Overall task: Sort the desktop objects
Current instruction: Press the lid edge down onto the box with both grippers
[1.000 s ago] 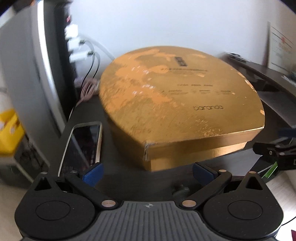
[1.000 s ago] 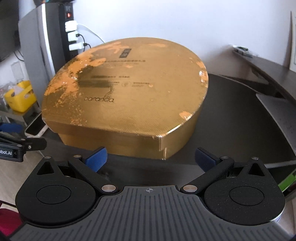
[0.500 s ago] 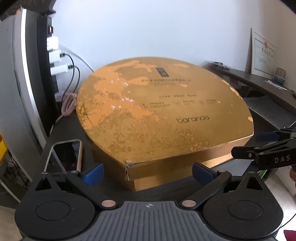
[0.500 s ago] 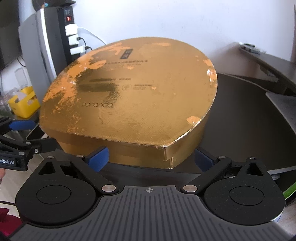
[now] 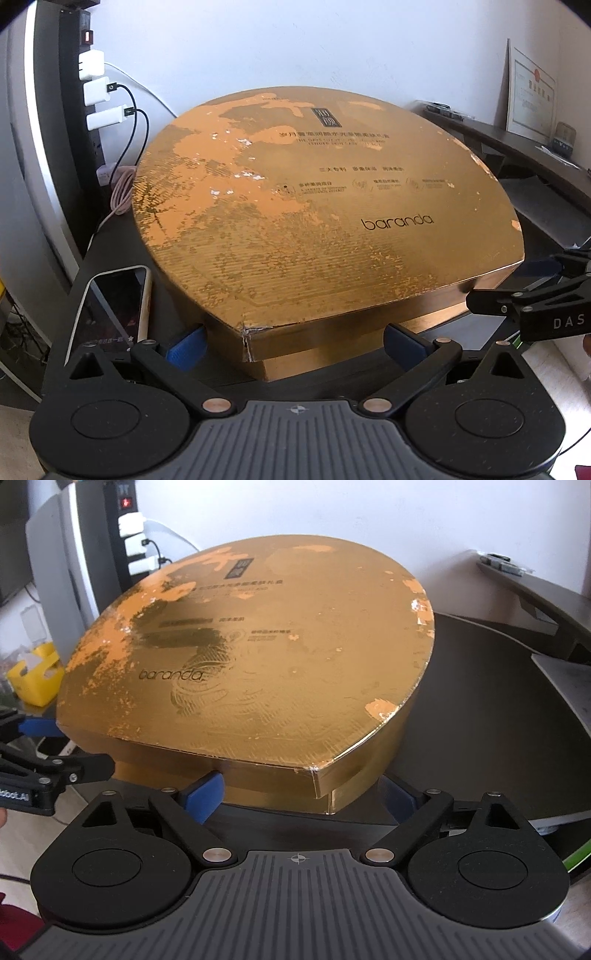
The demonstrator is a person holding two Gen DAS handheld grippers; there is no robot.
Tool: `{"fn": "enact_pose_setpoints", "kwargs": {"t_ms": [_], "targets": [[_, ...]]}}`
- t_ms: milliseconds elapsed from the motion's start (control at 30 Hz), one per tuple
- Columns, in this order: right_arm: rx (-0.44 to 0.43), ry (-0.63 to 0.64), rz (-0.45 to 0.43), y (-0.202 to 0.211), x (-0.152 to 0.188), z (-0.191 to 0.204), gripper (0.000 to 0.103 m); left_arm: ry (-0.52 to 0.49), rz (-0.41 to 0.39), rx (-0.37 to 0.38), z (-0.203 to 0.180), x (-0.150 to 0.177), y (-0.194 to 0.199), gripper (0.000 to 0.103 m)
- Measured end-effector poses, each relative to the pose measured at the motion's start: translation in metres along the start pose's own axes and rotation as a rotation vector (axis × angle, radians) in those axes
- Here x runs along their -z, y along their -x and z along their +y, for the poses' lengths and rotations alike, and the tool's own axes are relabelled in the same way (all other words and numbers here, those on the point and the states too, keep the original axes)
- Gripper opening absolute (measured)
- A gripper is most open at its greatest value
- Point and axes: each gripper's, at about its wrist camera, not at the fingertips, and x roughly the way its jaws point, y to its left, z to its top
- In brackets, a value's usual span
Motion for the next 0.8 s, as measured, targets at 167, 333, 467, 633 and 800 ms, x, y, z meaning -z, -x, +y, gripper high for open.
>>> {"fn": "enact_pose_setpoints", "kwargs": {"t_ms": [167,333,467,633,800], "targets": [[0.013,0.034,0.008,-0.001,-0.004,0.003,0.096,-0.008,0.008,0.01,-0.001,-0.002,-0.001,0.101],[-0.038,0.011,-0.031,0.011,-0.012,0.006,0.096,0.016,-0.009,0.025,-0.002,-0.009,0.007,0.101],[-0.044,0.005,-0.042,0.015,-0.021,0.008,0.096,0.013,-0.042,0.018,-0.003,-0.017,0.015,0.102],[-0.059,-0.049,-0.033,0.019,-0.03,0.005,0.096,0.026,-0.049,-0.004,0.001,-0.026,0.014,0.102],[-0.06,-0.065,-0.072,0.028,-0.035,0.001,0.095,0.037,-0.036,-0.017,0.006,-0.031,0.022,0.102]]}}
